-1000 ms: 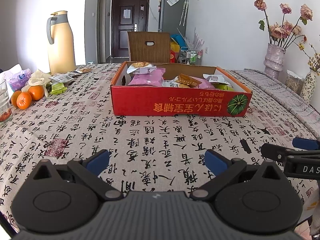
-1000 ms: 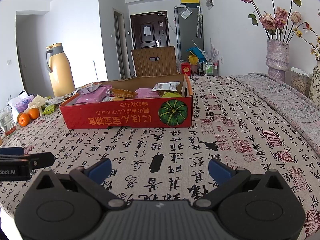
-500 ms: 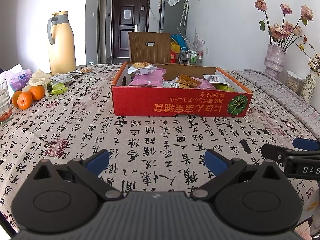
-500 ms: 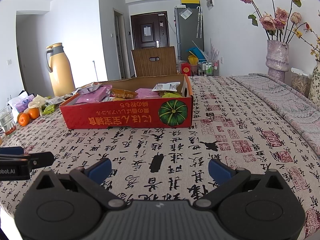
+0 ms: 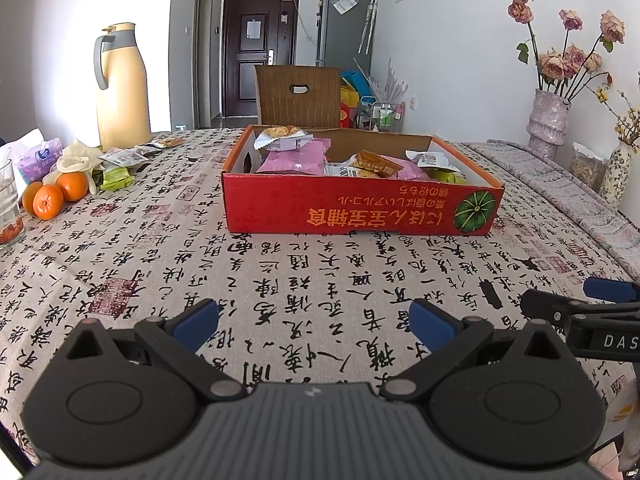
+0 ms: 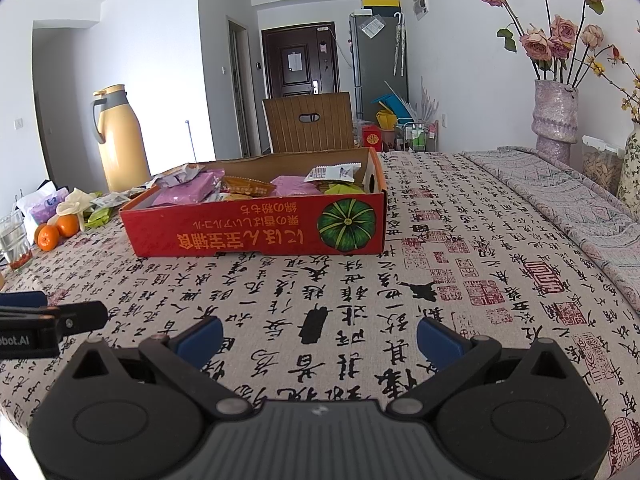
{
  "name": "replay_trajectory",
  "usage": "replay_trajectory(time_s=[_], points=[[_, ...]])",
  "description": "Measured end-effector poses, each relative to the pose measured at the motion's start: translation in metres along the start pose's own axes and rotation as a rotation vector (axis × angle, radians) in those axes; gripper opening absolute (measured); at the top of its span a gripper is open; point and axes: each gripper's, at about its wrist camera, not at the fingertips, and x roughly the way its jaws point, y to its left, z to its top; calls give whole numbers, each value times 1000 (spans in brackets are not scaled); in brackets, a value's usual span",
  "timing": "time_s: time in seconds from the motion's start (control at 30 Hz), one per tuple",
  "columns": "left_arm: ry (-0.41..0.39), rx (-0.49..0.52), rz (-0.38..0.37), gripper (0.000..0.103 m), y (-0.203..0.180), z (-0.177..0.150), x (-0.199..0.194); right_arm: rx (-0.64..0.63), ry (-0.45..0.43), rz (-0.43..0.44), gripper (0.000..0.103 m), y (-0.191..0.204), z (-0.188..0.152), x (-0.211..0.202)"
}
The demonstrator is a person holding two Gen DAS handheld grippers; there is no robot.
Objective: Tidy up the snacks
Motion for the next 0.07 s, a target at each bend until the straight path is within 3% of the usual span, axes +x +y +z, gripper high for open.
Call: replay_trajectory(time_s=[0.07], points=[[2, -1, -4, 103, 0, 1, 0, 0, 1, 0, 103, 0, 0, 0]])
